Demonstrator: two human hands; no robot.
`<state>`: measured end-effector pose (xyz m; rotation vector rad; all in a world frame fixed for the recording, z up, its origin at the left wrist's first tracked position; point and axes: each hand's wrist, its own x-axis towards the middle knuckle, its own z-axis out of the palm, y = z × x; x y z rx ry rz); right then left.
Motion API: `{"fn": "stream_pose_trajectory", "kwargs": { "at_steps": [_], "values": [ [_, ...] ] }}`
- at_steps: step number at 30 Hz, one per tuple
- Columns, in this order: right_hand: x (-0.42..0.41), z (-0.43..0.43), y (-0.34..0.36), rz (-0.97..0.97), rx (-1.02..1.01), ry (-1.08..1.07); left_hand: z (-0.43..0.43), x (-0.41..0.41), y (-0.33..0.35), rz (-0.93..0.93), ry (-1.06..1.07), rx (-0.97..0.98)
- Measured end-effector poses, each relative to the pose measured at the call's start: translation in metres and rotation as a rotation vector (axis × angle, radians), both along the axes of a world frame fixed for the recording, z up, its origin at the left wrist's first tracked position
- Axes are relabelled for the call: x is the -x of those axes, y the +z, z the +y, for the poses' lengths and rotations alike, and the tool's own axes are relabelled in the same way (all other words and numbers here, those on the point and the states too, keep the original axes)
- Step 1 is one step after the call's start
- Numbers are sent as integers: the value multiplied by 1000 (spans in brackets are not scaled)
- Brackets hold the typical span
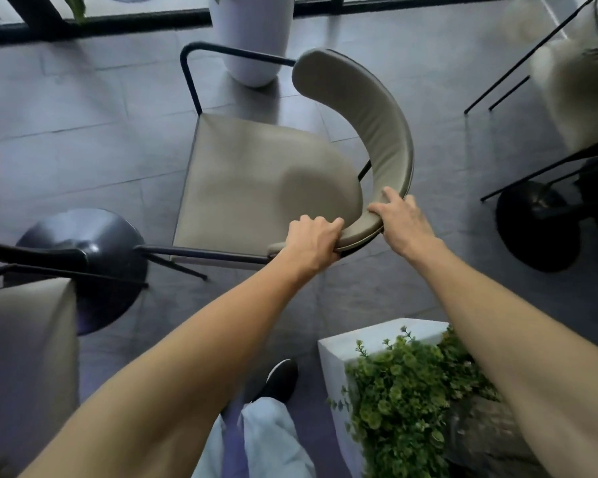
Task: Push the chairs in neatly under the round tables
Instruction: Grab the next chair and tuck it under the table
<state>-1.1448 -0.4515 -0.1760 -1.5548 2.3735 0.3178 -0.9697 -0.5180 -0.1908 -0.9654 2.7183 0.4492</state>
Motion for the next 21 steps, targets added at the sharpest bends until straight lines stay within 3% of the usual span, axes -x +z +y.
{"fn": "stream_pose_trajectory", "kwargs": {
  "at_steps": [11, 21],
  "values": [
    [17, -73, -6, -35, 62, 136, -66, 4, 4, -10, 77, 19],
    [23, -167, -12, -97, 80, 278, -148, 10, 17, -135, 151, -7]
  ]
}}
